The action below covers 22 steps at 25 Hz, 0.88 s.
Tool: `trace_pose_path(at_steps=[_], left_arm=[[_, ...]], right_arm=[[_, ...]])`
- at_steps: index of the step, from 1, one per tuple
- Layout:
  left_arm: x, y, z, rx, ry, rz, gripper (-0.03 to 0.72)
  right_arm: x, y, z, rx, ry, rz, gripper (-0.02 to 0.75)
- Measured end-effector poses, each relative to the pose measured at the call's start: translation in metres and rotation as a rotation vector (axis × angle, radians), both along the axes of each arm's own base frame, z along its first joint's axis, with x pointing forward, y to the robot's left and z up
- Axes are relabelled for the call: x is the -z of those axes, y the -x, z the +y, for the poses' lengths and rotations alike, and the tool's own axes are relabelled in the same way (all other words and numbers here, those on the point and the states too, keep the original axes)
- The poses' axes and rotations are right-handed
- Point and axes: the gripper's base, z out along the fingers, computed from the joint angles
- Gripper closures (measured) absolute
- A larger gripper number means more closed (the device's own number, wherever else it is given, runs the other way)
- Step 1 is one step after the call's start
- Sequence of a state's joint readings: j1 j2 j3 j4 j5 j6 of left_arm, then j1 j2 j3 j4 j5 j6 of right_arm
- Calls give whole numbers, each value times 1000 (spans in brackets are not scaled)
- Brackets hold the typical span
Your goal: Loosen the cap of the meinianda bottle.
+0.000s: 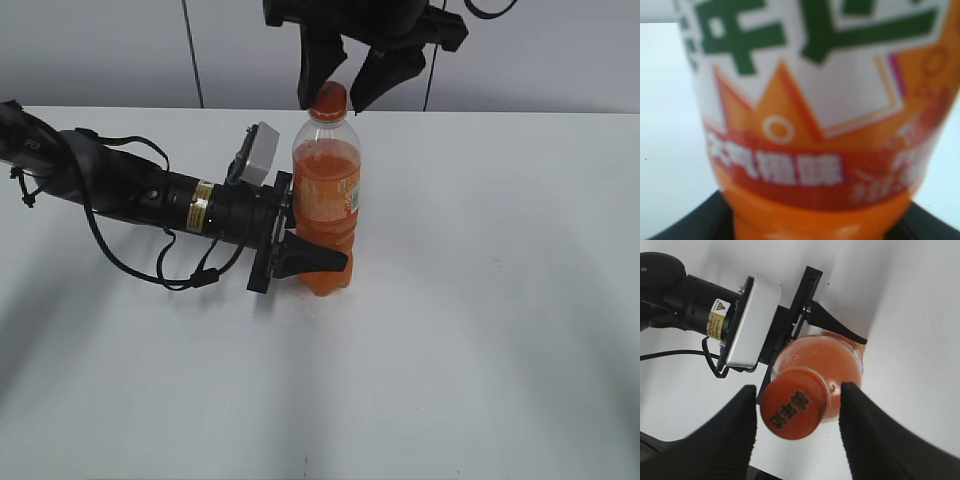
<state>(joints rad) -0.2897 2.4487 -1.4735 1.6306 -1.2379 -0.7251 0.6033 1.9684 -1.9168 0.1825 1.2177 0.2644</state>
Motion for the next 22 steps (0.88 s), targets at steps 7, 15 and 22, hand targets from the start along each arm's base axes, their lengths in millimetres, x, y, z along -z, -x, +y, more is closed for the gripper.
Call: trace_pose_path(at_steps=[7, 15, 22], left_arm=[[0, 0, 0, 0, 0, 0, 294], [0, 0, 0, 0, 0, 0, 294], [0, 0, 0, 1, 0, 0, 294]], right_arm=[[0, 1, 1, -1, -12, 10, 343], [0, 1, 1, -3, -12, 9, 457], [0, 1, 2, -196, 22, -62, 457]])
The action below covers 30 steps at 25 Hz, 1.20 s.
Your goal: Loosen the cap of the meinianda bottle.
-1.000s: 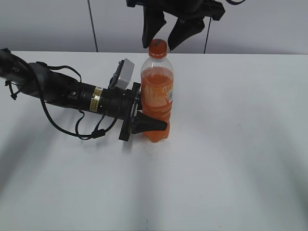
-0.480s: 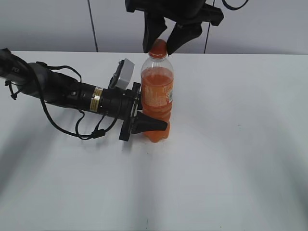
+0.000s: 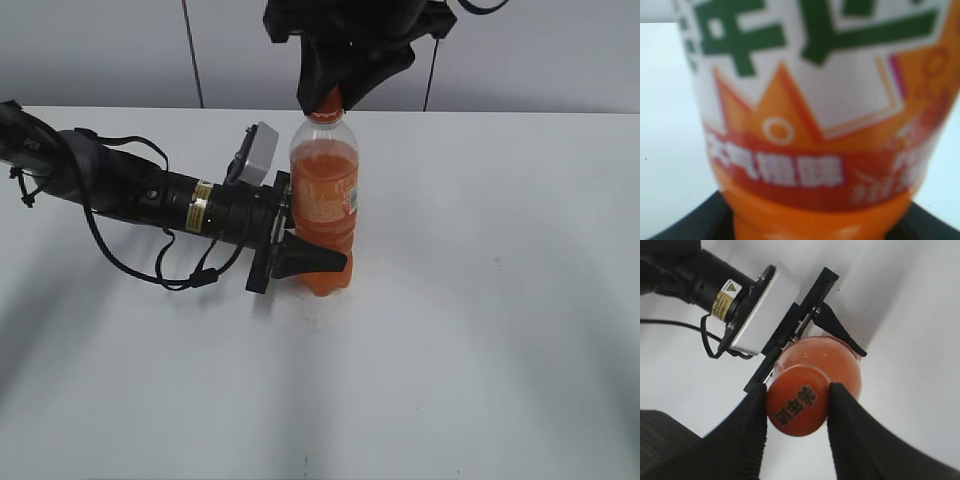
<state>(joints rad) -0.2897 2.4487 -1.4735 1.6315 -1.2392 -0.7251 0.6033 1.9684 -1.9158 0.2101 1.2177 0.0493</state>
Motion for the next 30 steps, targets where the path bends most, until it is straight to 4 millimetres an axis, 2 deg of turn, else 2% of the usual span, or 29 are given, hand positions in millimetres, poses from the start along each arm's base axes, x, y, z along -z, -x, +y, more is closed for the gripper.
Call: trace_pose_path(at_steps=[5, 9, 30], left_arm=[[0, 2, 1, 24, 4, -15, 294], [0, 2, 1, 33, 5, -21, 294], [0, 2, 0, 33, 4, -23, 294]], right_arm=[[0, 3, 4, -350, 29, -115, 457], [-1, 4, 4, -539, 53, -189, 458], [0, 3, 3, -1219, 216, -496, 466]])
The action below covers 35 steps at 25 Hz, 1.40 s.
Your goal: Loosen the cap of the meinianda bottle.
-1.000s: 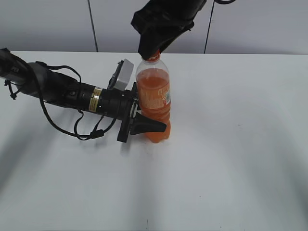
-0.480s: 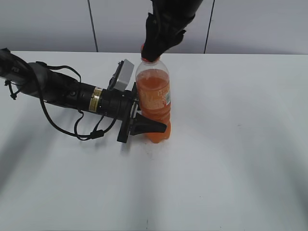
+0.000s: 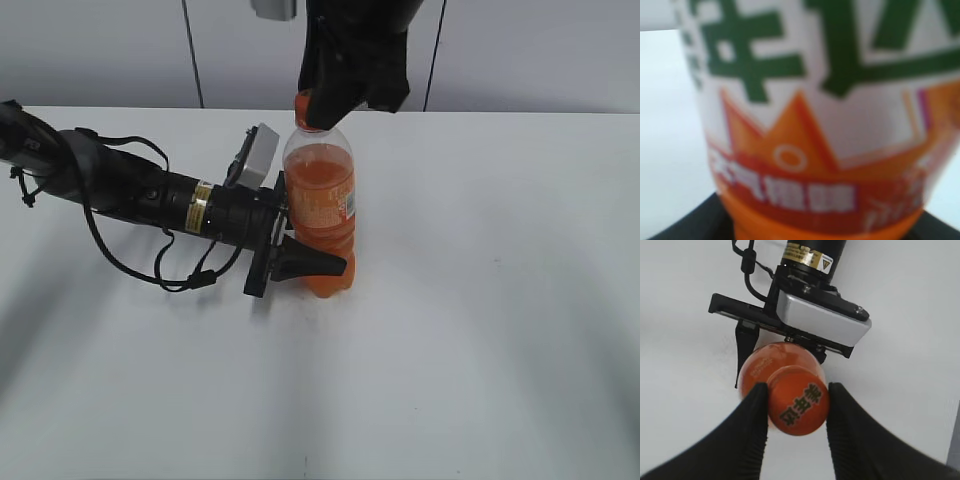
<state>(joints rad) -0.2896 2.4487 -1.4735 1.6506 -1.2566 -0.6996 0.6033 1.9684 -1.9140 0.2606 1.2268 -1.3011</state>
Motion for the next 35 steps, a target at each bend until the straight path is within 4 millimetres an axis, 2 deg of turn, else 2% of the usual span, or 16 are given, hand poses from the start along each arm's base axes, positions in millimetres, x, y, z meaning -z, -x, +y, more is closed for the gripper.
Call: trace_pose_path(at_steps=[15, 29, 35], left_arm=[[0, 0, 0, 3, -1, -1, 294], [0, 0, 0, 3, -1, -1, 294], [0, 0, 0, 0, -2, 2, 294]], right_arm=[[-2, 1, 1, -290, 37, -125, 466], [-2, 1, 1, -279, 34, -120, 463], [-2, 1, 1, -260, 27, -112, 432]])
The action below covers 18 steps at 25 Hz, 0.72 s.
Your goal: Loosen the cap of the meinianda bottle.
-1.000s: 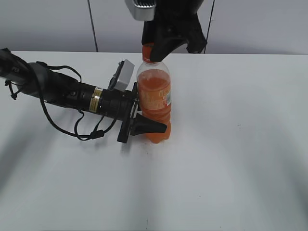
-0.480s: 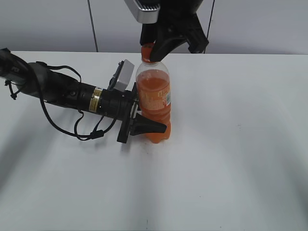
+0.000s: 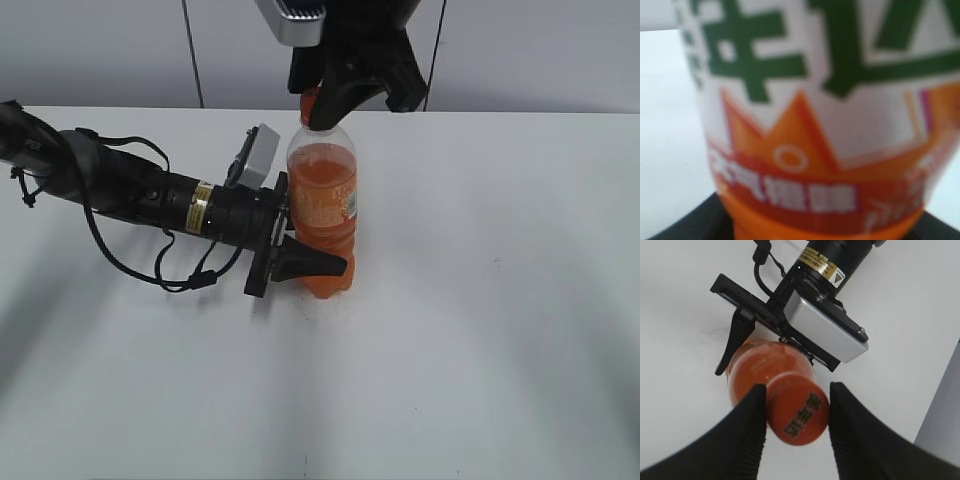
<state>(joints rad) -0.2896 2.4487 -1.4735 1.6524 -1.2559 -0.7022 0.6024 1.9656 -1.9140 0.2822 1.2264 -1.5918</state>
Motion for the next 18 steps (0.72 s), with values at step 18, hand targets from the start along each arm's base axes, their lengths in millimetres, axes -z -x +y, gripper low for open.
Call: trace_pose_path(at_steps=[18], left_arm=[[0, -1, -1, -13, -4, 16, 294]], right_arm=[[-15, 6, -2, 135, -61, 48, 294]])
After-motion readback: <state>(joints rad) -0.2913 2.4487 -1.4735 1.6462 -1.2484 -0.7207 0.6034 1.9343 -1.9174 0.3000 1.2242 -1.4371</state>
